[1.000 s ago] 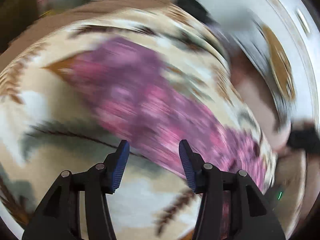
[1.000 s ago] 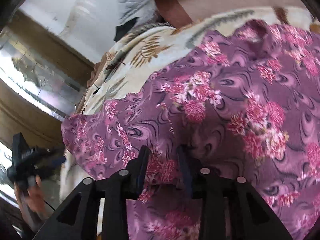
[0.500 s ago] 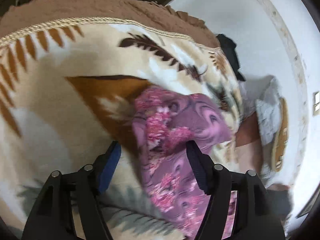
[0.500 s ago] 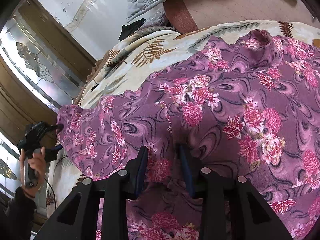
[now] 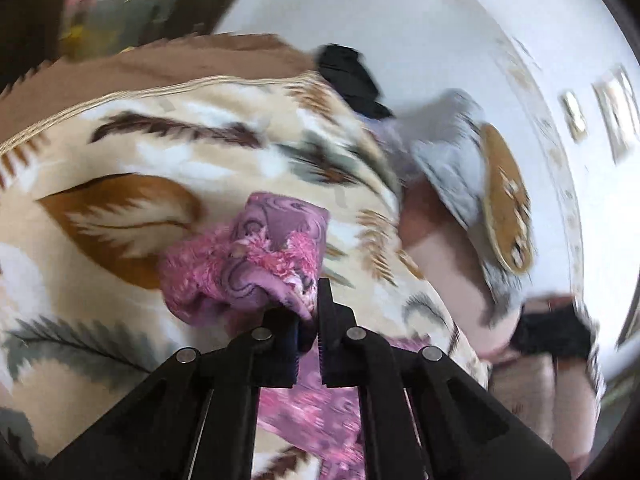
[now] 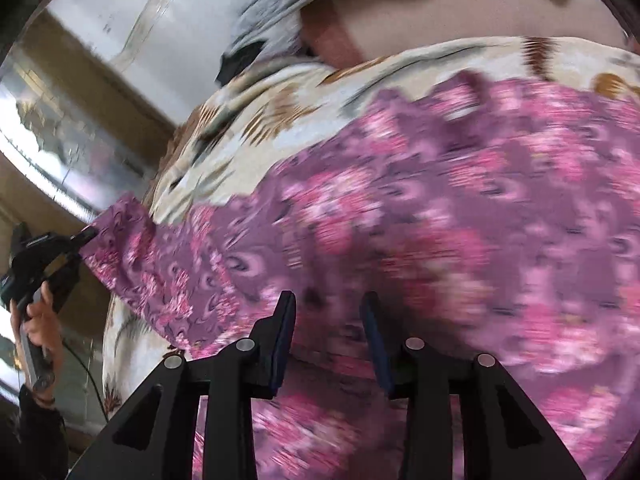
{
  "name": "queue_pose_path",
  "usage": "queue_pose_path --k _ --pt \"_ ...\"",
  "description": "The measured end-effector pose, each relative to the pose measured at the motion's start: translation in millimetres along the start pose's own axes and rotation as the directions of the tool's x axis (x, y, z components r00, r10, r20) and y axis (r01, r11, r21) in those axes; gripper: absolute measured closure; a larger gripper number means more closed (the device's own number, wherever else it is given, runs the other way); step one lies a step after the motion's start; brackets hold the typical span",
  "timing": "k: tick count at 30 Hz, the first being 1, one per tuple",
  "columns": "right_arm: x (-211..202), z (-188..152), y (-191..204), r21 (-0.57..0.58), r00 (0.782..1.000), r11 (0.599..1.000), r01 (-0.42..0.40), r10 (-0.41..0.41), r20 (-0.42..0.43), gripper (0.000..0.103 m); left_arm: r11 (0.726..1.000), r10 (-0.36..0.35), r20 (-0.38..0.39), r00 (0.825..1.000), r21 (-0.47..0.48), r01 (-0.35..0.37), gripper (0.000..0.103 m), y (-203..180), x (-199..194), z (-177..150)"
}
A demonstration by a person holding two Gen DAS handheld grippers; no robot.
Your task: Fold small clothes
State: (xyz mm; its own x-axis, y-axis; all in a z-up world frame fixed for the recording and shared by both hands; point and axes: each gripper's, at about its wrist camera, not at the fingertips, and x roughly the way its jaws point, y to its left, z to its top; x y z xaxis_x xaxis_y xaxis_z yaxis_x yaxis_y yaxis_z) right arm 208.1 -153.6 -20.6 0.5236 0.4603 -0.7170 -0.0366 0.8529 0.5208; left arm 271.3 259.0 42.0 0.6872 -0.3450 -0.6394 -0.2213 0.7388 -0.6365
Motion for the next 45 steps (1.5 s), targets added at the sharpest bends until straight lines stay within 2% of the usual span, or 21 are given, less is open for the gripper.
queue_pose_path --k 5,10,14,18,21,22,24,25,29,31,33,35,37,39,43,45 --pt "-49 -6 -55 0.068 0.995 0.995 0.079 -0.083 0.061 0.065 0.992 -0.049 -0.044 0.998 0.114 0.054 0.098 -66 10 -28" --pt "-85 -21 -101 0.158 0.99 0.983 0.095 -0.11 0.09 0.061 0.976 -0.078 -0.146 0.986 0.19 0.105 0.098 -122 40 -73" --pt "-100 -34 -131 0.233 0.991 0.969 0.084 -0.107 0.086 0.061 0.961 -0.051 -0.245 0.968 0.253 0.114 0.098 -158 73 -123" --pt "-107 -42 -143 0.253 0.991 0.963 0.087 -0.11 0.078 0.061 0.947 0.03 -0.333 0.943 0.31 0.08 0.097 -172 108 -177" --pt "-110 -44 -144 0.247 0.991 0.965 0.092 -0.114 0.074 0.061 0.935 0.095 -0.372 0.923 0.352 0.046 0.092 -168 123 -208" --pt "-110 -44 -142 0.24 0.991 0.966 0.095 -0.116 0.074 0.061 0.932 0.106 -0.387 0.916 0.359 0.043 0.081 -164 125 -211" --pt "-110 -41 -136 0.22 0.99 0.97 0.099 -0.118 0.073 0.06 0.936 0.099 -0.424 0.9 0.347 0.06 0.066 -156 123 -215" --pt "-110 -40 -133 0.212 0.991 0.972 0.099 -0.116 0.073 0.06 0.942 0.067 -0.431 0.9 0.326 0.086 0.065 -151 117 -215" --pt "-100 -30 -100 0.127 0.994 0.988 0.083 -0.092 0.066 0.058 0.96 -0.071 -0.388 0.919 0.222 0.168 0.052 -117 79 -202" --pt "-91 -25 -78 0.058 0.995 0.996 0.073 -0.076 0.058 0.057 0.972 -0.109 -0.326 0.939 0.161 0.169 0.044 -94 63 -187" --pt "-82 -22 -42 -0.05 0.997 0.997 0.05 -0.047 0.06 0.057 0.984 -0.121 -0.273 0.954 0.095 0.152 0.044 -71 53 -173" --pt "-78 -20 -13 -0.132 0.997 0.991 0.037 -0.027 0.078 0.052 0.987 -0.154 -0.229 0.961 0.004 0.159 0.044 -49 48 -159" --pt "-72 -19 20 -0.221 0.994 0.974 0.046 -0.023 0.106 0.035 0.984 -0.176 -0.207 0.962 -0.046 0.17 0.044 -39 47 -151" --pt "-60 -19 50 -0.32 0.991 0.944 0.082 -0.042 0.13 0.027 0.981 -0.194 -0.197 0.961 -0.07 0.183 0.044 -35 49 -147" --pt "-21 -20 83 -0.444 0.986 0.881 0.161 -0.125 0.109 0.026 0.983 -0.183 -0.208 0.961 -0.065 0.173 0.044 -34 52 -151" --pt "-5 -18 89 -0.45 0.97 0.861 0.239 -0.193 0.146 0.028 0.982 -0.186 -0.206 0.961 -0.057 0.178 0.044 -35 50 -151"
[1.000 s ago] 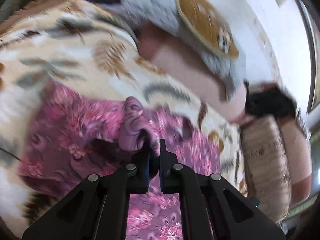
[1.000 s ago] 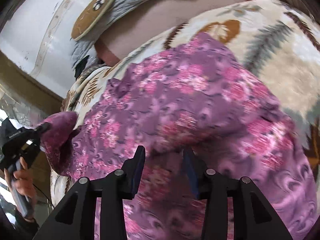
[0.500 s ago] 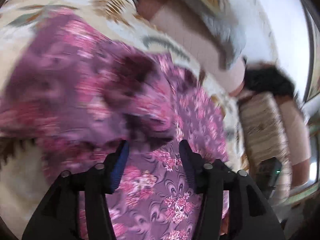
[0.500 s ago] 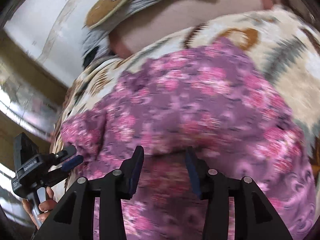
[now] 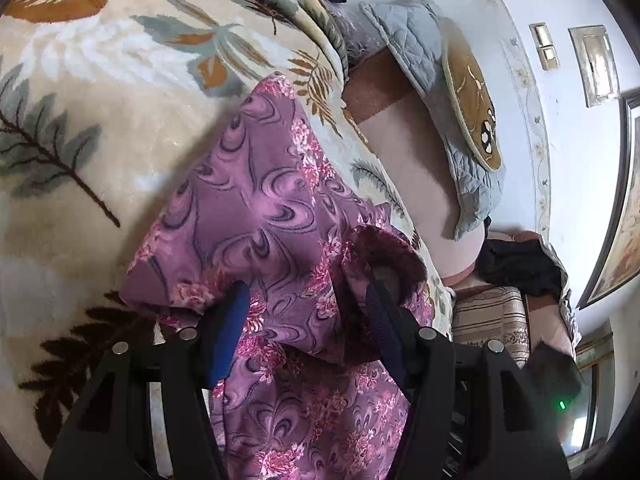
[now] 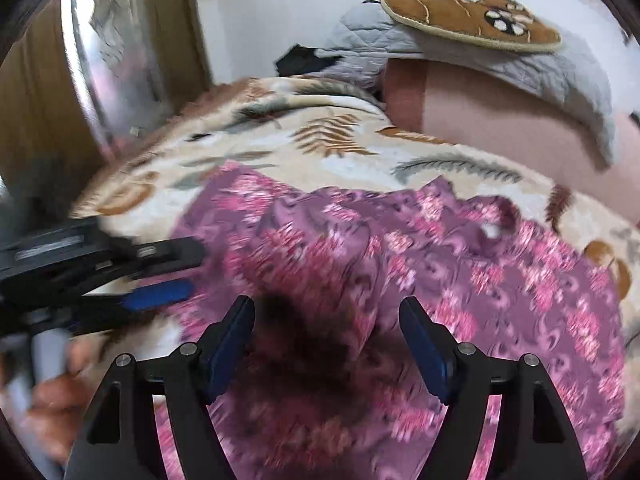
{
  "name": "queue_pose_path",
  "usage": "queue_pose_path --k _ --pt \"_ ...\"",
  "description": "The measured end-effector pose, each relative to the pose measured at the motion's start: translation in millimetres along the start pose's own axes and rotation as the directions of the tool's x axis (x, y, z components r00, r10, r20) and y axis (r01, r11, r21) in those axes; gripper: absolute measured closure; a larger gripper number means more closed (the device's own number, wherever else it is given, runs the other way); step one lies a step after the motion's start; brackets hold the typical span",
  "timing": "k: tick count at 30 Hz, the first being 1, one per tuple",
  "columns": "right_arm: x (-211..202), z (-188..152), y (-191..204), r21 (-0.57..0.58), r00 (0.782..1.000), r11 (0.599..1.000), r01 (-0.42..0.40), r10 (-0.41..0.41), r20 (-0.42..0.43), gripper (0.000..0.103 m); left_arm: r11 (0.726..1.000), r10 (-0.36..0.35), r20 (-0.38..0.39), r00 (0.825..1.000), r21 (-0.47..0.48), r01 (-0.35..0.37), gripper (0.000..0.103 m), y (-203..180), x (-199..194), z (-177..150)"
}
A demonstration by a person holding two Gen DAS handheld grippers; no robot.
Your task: Fold small clothes
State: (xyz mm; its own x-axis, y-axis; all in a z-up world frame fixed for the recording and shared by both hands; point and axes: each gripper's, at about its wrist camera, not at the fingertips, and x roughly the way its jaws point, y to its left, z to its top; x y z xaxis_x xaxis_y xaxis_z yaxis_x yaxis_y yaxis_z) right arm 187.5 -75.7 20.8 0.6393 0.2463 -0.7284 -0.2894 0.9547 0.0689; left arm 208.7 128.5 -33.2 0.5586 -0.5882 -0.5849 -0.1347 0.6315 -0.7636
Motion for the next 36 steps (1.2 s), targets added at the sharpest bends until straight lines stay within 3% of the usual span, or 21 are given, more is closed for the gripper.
queue_pose_path --k 2,4,8,11,15,20,23,24,25,27,29,31,33,36 --pt "8 3 -6 0.042 1.0 0.999 0.021 -0.021 0.007 0.039 1.0 -0.002 0.0 1.0 0.004 0.002 0.044 0 1 -1" --pt "10 7 -26 0.145 1.0 0.989 -0.029 0.03 -0.008 0.092 1.0 0.001 -0.008 1.0 0.018 -0.001 0.044 0 4 0" --pt "-6 2 -83 0.347 0.994 0.932 -0.106 0.104 0.024 0.094 0.997 0.0 -0.036 0.999 0.079 0.003 0.044 -11 11 -5" --pt "-20 -13 -137 0.509 0.991 0.851 -0.131 0.122 0.051 0.096 0.989 0.022 -0.061 0.998 0.147 -0.012 0.038 -24 19 -15" --pt "-38 -46 -201 0.658 0.994 0.745 -0.109 0.088 0.065 0.096 0.981 0.032 -0.115 0.993 0.191 -0.01 0.038 -32 34 -26" --pt "-44 -84 -242 0.756 0.998 0.651 -0.068 0.057 0.041 0.096 0.981 0.03 -0.182 0.983 0.195 0.006 0.038 -33 44 -36" --pt "-43 -102 -257 0.816 0.995 0.571 -0.094 0.084 0.056 0.086 0.979 0.009 -0.203 0.979 0.2 0.033 0.036 -35 43 -40" --pt "-43 -104 -261 0.827 0.994 0.553 -0.101 0.082 0.066 0.079 0.978 0.01 -0.202 0.979 0.206 0.032 0.034 -35 43 -40" --pt "-42 -105 -263 0.833 0.993 0.541 -0.111 0.09 0.074 0.066 0.978 0.011 -0.201 0.979 0.207 0.032 0.034 -35 43 -40" --pt "-37 -105 -267 0.845 0.993 0.524 -0.112 0.093 0.074 0.056 0.98 0.007 -0.209 0.978 0.197 0.035 0.034 -34 45 -41" --pt "-30 -103 -268 0.844 0.989 0.52 -0.131 0.127 0.075 0.058 0.981 0.003 -0.216 0.976 0.189 0.039 0.034 -33 46 -41" --pt "-27 -91 -264 0.812 0.985 0.564 -0.148 0.155 0.072 0.097 0.98 0.003 -0.22 0.976 0.194 0.041 0.034 -33 46 -42" --pt "-42 -77 -266 0.775 0.989 0.614 -0.146 0.097 0.109 0.097 0.978 0.0 -0.223 0.975 0.201 0.046 0.034 -33 46 -42" --pt "-58 -77 -284 0.804 0.991 0.583 -0.116 0.01 0.136 0.097 0.979 -0.007 -0.24 0.971 0.195 0.055 0.034 -33 49 -43"
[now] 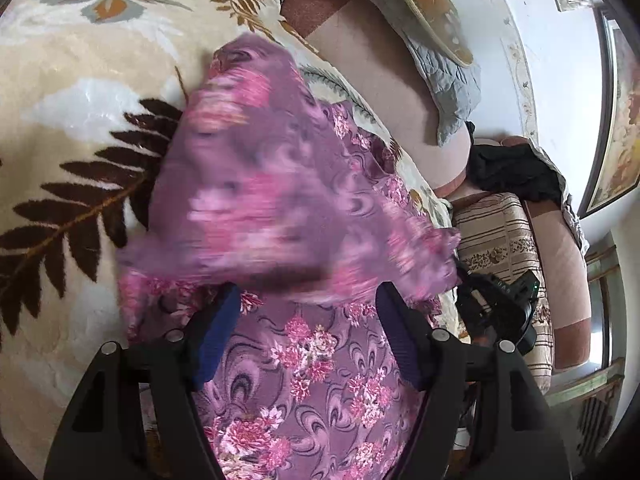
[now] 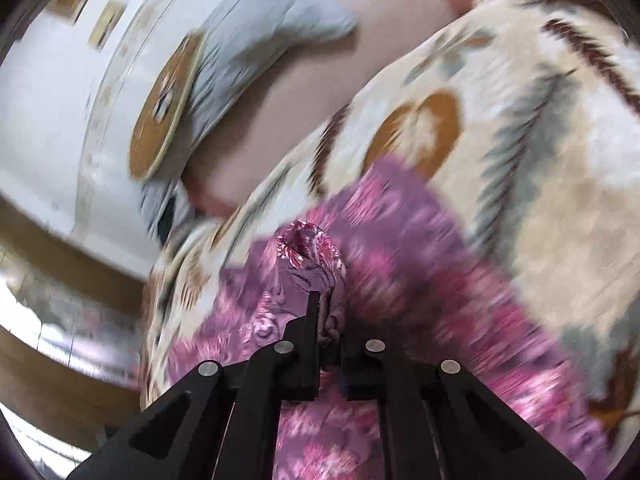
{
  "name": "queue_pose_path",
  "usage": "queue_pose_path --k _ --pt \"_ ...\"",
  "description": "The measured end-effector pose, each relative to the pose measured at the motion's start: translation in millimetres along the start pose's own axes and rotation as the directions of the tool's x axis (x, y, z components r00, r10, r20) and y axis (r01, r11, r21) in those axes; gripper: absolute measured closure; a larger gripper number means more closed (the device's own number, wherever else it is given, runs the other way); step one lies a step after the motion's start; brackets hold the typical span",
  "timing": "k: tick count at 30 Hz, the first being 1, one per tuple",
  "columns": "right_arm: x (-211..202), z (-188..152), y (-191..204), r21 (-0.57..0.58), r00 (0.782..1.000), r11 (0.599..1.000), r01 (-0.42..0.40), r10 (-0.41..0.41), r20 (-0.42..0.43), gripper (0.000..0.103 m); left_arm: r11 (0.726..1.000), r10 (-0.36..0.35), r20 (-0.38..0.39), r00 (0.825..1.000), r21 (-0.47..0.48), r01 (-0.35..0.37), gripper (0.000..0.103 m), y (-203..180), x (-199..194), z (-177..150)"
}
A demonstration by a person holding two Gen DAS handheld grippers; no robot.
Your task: Fold small clothes
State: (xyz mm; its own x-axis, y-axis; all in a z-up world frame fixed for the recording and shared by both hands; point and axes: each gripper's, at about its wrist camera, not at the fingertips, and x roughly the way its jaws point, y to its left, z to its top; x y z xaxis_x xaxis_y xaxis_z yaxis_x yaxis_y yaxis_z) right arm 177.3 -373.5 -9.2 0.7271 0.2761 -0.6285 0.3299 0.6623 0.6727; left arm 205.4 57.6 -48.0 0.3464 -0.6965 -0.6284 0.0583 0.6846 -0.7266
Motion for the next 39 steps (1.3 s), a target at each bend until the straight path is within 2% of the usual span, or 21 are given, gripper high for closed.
queue_pose_path --k 2,4,6,8,9,10,12,13,15,17,19,23,29,31,32,33,34,35,36,37,39 --pt "0 8 -16 0.008 0.996 0.996 0.089 -0.089 0.009 0.097 1.0 0.007 -0.008 1.0 -0.005 -0.007 0.034 1 2 0" --pt "13 7 -36 0.008 0.979 0.982 0.19 -0.189 -0.072 0.097 1.0 0.004 -0.021 1.0 -0.017 -0.004 0.034 3 4 0" --pt "14 1 -40 -0.013 0.97 0.976 0.218 -0.218 -0.106 0.097 1.0 0.0 -0.023 1.0 -0.023 -0.001 0.034 4 3 1" --pt "-2 -1 -28 -0.038 0.955 0.955 0.294 -0.295 -0.042 0.087 0.999 -0.018 -0.023 1.0 -0.03 0.017 0.034 4 2 2" --pt "-19 -3 -16 -0.044 0.94 0.939 0.34 -0.338 0.047 0.087 0.998 -0.044 -0.027 0.999 -0.035 0.043 0.034 4 0 2" --pt "-27 -4 -9 -0.05 0.94 0.941 0.333 -0.328 0.092 0.087 0.996 -0.079 -0.034 0.996 -0.035 0.078 0.034 3 -1 2" --pt "-40 -4 16 -0.101 0.954 0.957 0.273 -0.256 0.154 0.087 0.987 -0.162 -0.052 0.986 -0.019 0.161 0.034 -5 -4 1" --pt "-37 -3 28 -0.147 0.969 0.963 0.228 -0.209 0.132 0.082 0.983 -0.184 -0.052 0.981 0.004 0.185 0.034 -11 -6 0" --pt "-12 -2 67 -0.259 0.993 0.958 0.118 -0.117 0.022 0.074 0.987 -0.154 -0.04 0.987 0.039 0.156 0.031 -18 -6 0" --pt "26 -12 116 -0.367 0.994 0.93 -0.012 -0.03 -0.106 0.068 0.995 -0.094 -0.044 0.995 -0.014 0.094 0.031 -10 3 1" --pt "63 -23 156 -0.432 0.974 0.895 -0.113 0.013 -0.227 0.063 0.99 -0.075 -0.072 0.995 -0.128 0.065 0.037 9 13 1" --pt "148 -51 237 -0.532 0.909 0.811 -0.245 0.001 -0.418 0.059 0.989 -0.046 -0.044 0.998 -0.141 0.039 0.042 10 8 -1" --pt "221 -91 295 -0.665 0.854 0.685 -0.299 -0.119 -0.507 0.055 0.992 -0.023 -0.049 0.999 -0.123 0.017 0.044 4 13 -2" --pt "235 -103 299 -0.702 0.823 0.629 -0.333 -0.169 -0.542 0.052 0.99 -0.034 -0.052 0.998 -0.138 0.027 0.044 5 13 -1" --pt "241 -110 299 -0.718 0.797 0.598 -0.356 -0.206 -0.567 0.052 0.989 -0.038 -0.052 0.998 -0.142 0.03 0.044 5 13 -1" --pt "244 -119 300 -0.744 0.784 0.556 -0.371 -0.242 -0.571 0.061 0.989 -0.04 -0.053 0.998 -0.145 0.032 0.044 4 14 -1" --pt "240 -128 303 -0.787 0.788 0.484 -0.383 -0.273 -0.552 0.103 0.988 -0.042 -0.053 0.998 -0.148 0.033 0.044 6 13 1" --pt "236 -139 309 -0.84 0.806 0.377 -0.39 -0.301 -0.509 0.098 0.988 -0.042 -0.052 0.998 -0.149 0.034 0.044 6 13 2" --pt "234 -141 313 -0.859 0.826 0.344 -0.379 -0.292 -0.481 0.1 0.988 -0.041 -0.052 0.998 -0.149 0.033 0.044 6 13 2" --pt "233 -138 316 -0.861 0.841 0.354 -0.366 -0.271 -0.469 0.1 0.988 -0.039 -0.051 0.998 -0.149 0.031 0.044 6 14 3" --pt "238 -119 318 -0.836 0.868 0.445 -0.321 -0.216 -0.448 0.101 0.989 -0.036 -0.05 0.998 -0.145 0.028 0.044 8 13 3"
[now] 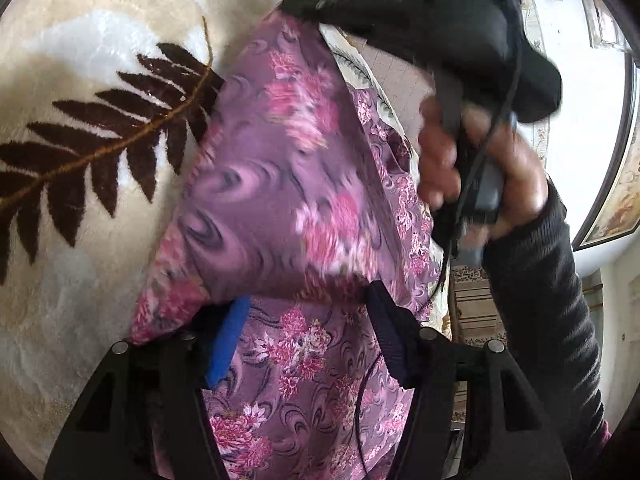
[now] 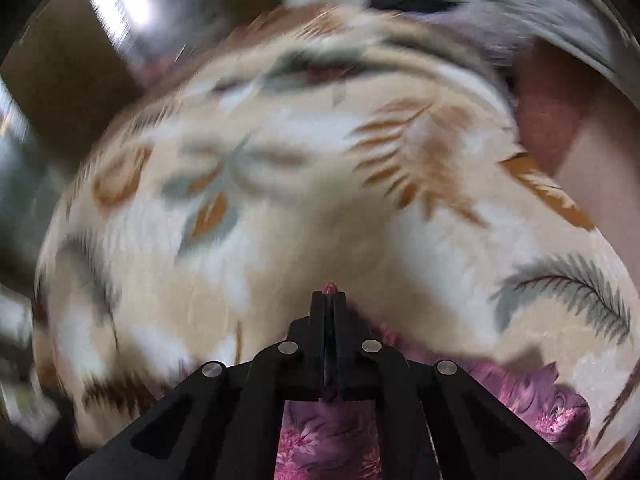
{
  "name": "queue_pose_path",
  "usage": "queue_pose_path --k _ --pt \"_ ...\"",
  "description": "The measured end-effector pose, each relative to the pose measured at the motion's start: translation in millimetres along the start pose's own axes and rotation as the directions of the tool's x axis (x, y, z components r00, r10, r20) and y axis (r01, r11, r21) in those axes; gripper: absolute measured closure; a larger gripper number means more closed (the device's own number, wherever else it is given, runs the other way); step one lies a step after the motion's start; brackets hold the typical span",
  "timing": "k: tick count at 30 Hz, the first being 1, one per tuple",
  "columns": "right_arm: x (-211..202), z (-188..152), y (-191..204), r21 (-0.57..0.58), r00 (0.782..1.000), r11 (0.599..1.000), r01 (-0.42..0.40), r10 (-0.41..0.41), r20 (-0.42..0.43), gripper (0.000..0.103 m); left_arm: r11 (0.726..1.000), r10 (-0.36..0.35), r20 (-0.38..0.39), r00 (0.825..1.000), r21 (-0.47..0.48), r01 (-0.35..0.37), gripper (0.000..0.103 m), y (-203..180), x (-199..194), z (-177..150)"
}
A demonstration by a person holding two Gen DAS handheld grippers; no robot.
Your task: Fold small clothes
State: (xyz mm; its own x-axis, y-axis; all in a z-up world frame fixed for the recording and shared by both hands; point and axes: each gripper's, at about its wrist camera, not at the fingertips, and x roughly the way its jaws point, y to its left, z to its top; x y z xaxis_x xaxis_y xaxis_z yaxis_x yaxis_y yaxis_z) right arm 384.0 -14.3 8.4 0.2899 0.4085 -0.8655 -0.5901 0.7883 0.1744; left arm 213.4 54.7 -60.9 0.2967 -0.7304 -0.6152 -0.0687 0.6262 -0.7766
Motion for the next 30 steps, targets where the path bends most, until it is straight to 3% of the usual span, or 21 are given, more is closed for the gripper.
queue_pose_path --k 2,4,6,8,9,11,13,15,16,18,21,24,25,27,29,30 --pt "7 3 -12 0.057 0.999 0.998 0.037 -0.038 0.007 0.103 1.0 0.001 -0.002 1.0 0.005 -0.001 0.044 3 -2 -1" --pt "18 -1 -22 0.094 0.993 0.989 0.113 -0.109 -0.046 0.103 1.0 -0.003 -0.003 1.0 0.006 0.003 0.044 3 -3 -1" --pt "3 -11 -33 0.14 0.999 0.989 0.047 -0.043 -0.032 0.099 0.999 -0.03 -0.01 0.999 0.017 0.03 0.043 1 -1 -2" --pt "-30 -27 -43 0.189 0.999 0.981 -0.036 0.028 0.045 0.094 0.992 -0.117 -0.022 0.993 0.049 0.118 0.043 -4 -9 -2" --pt "-49 -43 -51 0.227 0.994 0.969 -0.099 0.084 0.072 0.086 0.984 -0.155 -0.008 0.988 0.087 0.155 0.043 -12 -16 -3" --pt "-75 -76 -61 0.281 0.986 0.948 -0.151 0.125 0.108 0.076 0.976 -0.161 0.036 0.986 0.155 0.154 0.042 -22 -27 -5" --pt "-93 -120 -70 0.34 0.987 0.928 -0.151 0.121 0.107 0.073 0.977 -0.135 0.093 0.987 0.181 0.116 0.034 -24 -34 -4" --pt "-100 -173 -84 0.427 0.991 0.894 -0.137 0.123 0.059 0.073 0.99 -0.028 0.111 0.993 0.141 0.012 0.032 -16 -27 1" --pt "-100 -197 -90 0.464 0.994 0.88 -0.1 0.104 0.018 0.073 0.991 0.042 0.096 0.995 0.122 -0.054 0.032 -10 -19 4" --pt "-117 -251 -103 0.535 0.998 0.844 -0.037 0.054 -0.017 0.08 0.991 0.081 0.065 0.995 0.097 -0.087 0.039 0 -6 6" --pt "-170 -304 -133 0.671 0.991 0.739 -0.059 -0.036 0.127 0.072 0.992 0.06 0.08 0.995 0.109 -0.069 0.038 -1 -13 3" --pt "-215 -353 -167 0.804 0.951 0.583 -0.114 -0.169 0.257 0.07 0.993 0.055 0.067 0.996 0.102 -0.062 0.038 0 -14 0" --pt "-221 -363 -174 0.819 0.942 0.555 -0.142 -0.179 0.285 0.07 0.993 0.065 0.062 0.996 0.099 -0.07 0.038 3 -11 -4" --pt "-218 -373 -179 0.83 0.938 0.533 -0.165 -0.176 0.3 0.07 0.989 0.095 0.068 0.993 0.11 -0.102 0.038 -5 -10 -6" --pt "-193 -375 -177 0.836 0.967 0.536 -0.118 -0.129 0.22 0.071 0.976 0.15 0.073 0.986 0.145 -0.16 0.038 -13 -5 -8" --pt "-181 -374 -174 0.833 0.979 0.549 -0.068 -0.126 0.163 0.077 0.968 0.179 0.072 0.981 0.168 -0.189 0.038 -17 -3 -12"
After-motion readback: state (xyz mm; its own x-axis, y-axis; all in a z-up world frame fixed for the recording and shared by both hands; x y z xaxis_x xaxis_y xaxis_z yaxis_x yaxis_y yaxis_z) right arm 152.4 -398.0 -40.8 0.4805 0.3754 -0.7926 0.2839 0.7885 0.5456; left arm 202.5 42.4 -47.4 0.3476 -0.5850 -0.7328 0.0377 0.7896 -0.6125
